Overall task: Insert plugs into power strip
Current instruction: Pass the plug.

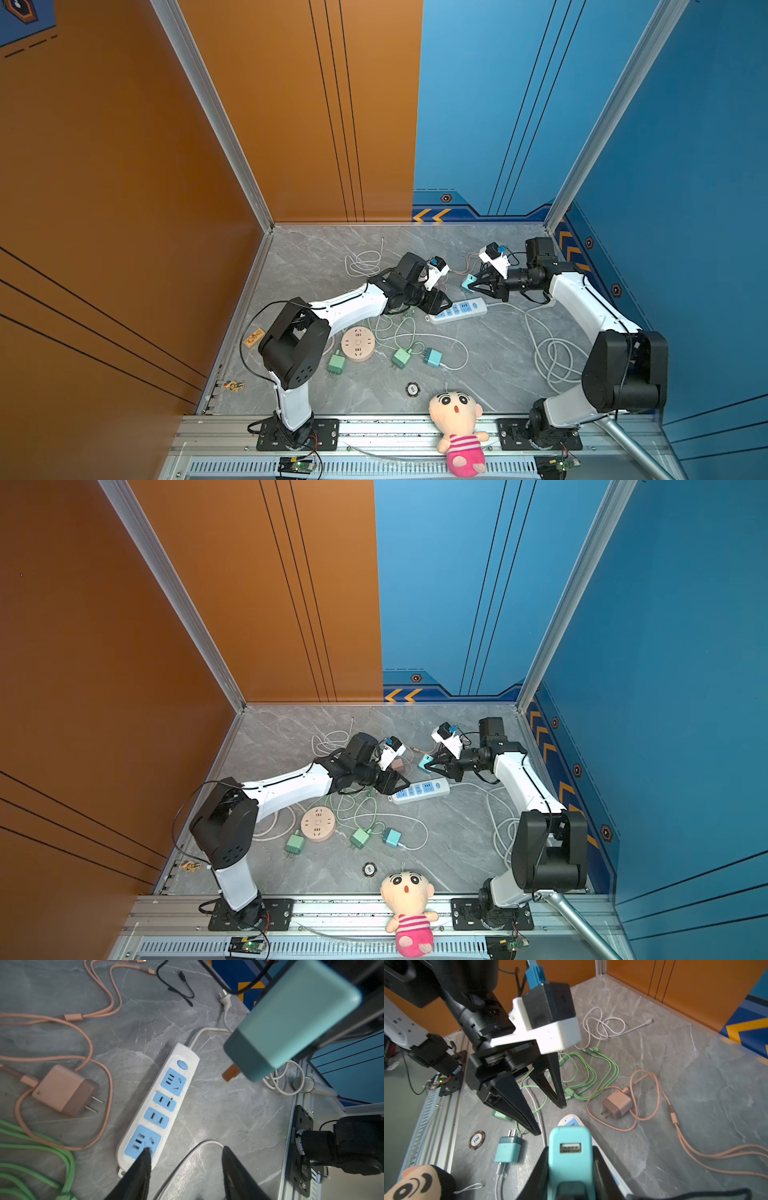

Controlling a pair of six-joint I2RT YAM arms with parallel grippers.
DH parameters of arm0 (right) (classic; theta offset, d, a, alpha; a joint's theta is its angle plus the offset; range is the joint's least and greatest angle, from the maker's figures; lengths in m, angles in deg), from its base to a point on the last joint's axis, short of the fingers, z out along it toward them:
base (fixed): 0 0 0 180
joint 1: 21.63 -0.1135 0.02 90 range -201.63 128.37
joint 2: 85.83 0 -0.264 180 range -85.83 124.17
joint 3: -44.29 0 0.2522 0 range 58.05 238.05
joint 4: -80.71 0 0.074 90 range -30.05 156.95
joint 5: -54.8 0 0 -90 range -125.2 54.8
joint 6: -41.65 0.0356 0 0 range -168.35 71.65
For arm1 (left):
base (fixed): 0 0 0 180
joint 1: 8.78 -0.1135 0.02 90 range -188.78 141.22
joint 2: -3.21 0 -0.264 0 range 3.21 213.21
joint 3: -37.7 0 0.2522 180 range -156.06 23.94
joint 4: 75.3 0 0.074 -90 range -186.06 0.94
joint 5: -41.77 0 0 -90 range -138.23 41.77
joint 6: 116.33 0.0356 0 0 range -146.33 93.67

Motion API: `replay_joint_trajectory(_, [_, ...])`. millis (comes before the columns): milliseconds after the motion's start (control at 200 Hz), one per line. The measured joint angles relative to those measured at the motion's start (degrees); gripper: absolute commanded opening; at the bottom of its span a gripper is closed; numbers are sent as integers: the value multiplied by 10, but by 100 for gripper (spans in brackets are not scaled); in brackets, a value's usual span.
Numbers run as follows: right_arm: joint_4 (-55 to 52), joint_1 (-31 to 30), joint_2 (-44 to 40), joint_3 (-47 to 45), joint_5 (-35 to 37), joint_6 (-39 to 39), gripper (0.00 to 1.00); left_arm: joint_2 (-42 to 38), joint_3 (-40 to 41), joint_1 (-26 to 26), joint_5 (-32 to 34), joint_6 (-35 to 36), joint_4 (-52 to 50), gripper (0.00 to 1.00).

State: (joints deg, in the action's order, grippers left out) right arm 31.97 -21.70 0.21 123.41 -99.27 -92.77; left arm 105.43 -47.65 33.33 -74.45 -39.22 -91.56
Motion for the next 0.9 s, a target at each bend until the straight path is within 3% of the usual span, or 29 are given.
replay_joint_trajectory(310, [0,-2,-48,-15,-93,39,0,-67,95,6,-25,-69,185,52])
replay_joint_trajectory(606, [3,-20,-50,-15,-88,82,0,-79,135,24,-36,-112,310,53])
replay_joint_trajectory(901, [16,-20,-50,-15,-79,99,0,-76,140,24,-44,-146,373,50])
